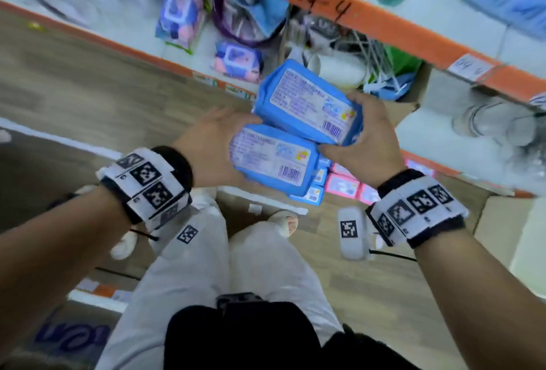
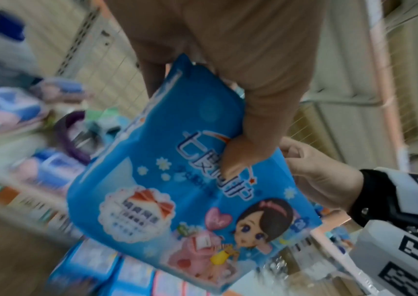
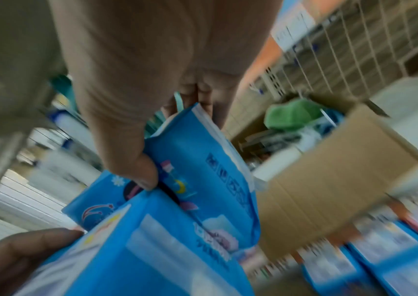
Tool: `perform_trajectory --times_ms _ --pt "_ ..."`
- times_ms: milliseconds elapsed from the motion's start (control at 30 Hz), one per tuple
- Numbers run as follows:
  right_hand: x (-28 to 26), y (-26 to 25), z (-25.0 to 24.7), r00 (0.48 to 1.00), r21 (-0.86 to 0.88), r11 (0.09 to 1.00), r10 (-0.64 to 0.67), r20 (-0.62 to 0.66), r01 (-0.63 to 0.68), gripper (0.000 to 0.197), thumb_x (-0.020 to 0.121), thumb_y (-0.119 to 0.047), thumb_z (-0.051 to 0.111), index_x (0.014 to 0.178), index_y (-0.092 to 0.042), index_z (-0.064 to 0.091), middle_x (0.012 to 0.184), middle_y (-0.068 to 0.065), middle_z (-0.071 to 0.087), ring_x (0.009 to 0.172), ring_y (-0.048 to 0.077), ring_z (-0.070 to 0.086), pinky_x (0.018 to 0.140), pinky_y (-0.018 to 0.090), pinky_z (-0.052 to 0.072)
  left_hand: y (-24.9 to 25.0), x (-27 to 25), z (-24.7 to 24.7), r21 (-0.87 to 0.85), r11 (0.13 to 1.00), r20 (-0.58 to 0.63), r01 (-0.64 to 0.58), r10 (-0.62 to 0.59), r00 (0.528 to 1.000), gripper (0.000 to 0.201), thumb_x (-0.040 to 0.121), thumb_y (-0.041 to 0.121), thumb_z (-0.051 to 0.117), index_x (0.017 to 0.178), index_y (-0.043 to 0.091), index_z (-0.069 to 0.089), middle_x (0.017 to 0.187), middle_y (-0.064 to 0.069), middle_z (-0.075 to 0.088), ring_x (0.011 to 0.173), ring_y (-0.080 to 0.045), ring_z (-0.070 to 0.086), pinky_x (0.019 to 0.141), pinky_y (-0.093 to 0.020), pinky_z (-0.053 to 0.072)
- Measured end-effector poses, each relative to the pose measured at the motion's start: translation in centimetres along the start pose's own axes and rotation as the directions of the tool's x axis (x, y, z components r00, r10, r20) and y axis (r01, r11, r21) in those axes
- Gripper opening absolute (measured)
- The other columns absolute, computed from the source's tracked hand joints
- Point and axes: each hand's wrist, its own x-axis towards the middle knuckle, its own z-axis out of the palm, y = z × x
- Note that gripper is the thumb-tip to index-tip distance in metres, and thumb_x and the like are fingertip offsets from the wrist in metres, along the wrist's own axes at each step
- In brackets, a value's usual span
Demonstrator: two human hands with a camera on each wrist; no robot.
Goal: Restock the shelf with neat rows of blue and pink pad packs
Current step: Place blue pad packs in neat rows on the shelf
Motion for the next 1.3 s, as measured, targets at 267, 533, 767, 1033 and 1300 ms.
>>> perform_trajectory --times_ms 267,533,767,1033,1300 --pt "-5.2 -12.5 -16.4 0.917 -0.082 0.953 -0.304 -0.257 0.293 0.072 0.068 -0.02 0.079 0.13 -0.011 0.043 0.106 -0.004 0.038 0.095 0.002 0.033 0.081 0.014 0.028 16.0 -6.8 -14.2 0.105 0.955 -0.318 -0.276 0.295 0.901 0.074 0.055 0.023 0.084 0.122 0.008 0.055 0.118 -0.009 0.056 0.11 -0.023 0.052 0.095 -0.03 0.037" --pt "-7.2 -20.7 -26.7 0.76 -0.14 0.858 -0.504 -0.41 0.494 0.067 0.064 -0.015 0.082 0.124 -0.012 0.052 0.108 -0.003 0.044 0.098 -0.001 0.039 0.082 0.007 0.031 24.5 -10.4 -22.4 0.25 0.897 -0.456 -0.363 0.44 0.774 0.08 0.05 0.038 0.073 0.125 0.025 0.049 0.118 0.011 0.048 0.105 0.003 0.04 0.09 -0.004 0.027" --pt "-2.4 -26.1 -34.5 0.704 -0.11 0.898 -0.405 -0.583 0.426 0.06 0.062 -0.021 0.084 0.116 -0.015 0.058 0.103 -0.005 0.053 0.087 0.002 0.048 0.078 0.015 0.036 28.7 -9.2 -29.8 0.212 0.861 -0.558 -0.462 0.495 0.666 0.071 0.048 0.045 0.073 0.113 0.042 0.043 0.112 0.024 0.044 0.105 0.002 0.043 0.09 -0.008 0.032" --pt "4.8 -27.2 -36.9 0.854 -0.176 0.971 -0.226 -0.469 0.161 0.058 0.074 -0.021 0.077 0.124 -0.004 0.053 0.13 0.011 0.051 0.117 0.023 0.048 0.083 0.02 0.034 29.3 -1.7 -34.5 0.25 0.885 -0.529 -0.394 0.465 0.71 0.069 0.068 0.032 0.08 0.128 0.024 0.048 0.115 0.012 0.038 0.108 -0.006 0.041 0.084 -0.017 0.028" --pt "6.9 -29.1 -36.5 0.931 -0.371 0.927 -0.182 -0.317 0.056 0.049 0.092 -0.034 0.053 0.137 -0.017 0.045 0.148 0.013 0.032 0.135 0.026 0.031 0.101 0.026 0.026 28.7 1.6 -34.7 0.212 0.86 -0.45 -0.464 0.507 0.735 0.068 0.069 0.034 0.079 0.128 0.039 0.045 0.13 0.015 0.022 0.114 0.002 0.03 0.093 -0.015 0.024"
